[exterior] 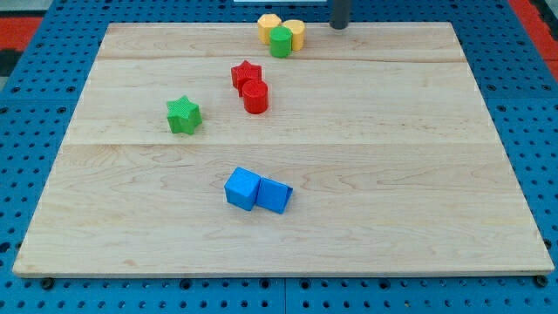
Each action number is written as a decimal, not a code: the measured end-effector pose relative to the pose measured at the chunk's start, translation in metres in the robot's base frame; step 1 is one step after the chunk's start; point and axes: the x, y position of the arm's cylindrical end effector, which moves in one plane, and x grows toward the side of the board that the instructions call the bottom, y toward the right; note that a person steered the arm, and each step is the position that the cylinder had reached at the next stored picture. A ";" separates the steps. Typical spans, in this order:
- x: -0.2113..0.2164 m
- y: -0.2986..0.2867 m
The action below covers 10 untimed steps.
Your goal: Push the yellow heart into the blue cube
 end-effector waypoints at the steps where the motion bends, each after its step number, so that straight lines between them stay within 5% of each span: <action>1: 0.002 -0.062; 3: 0.034 -0.085; 6: 0.049 -0.023; 7: 0.085 -0.043; 10: 0.102 -0.133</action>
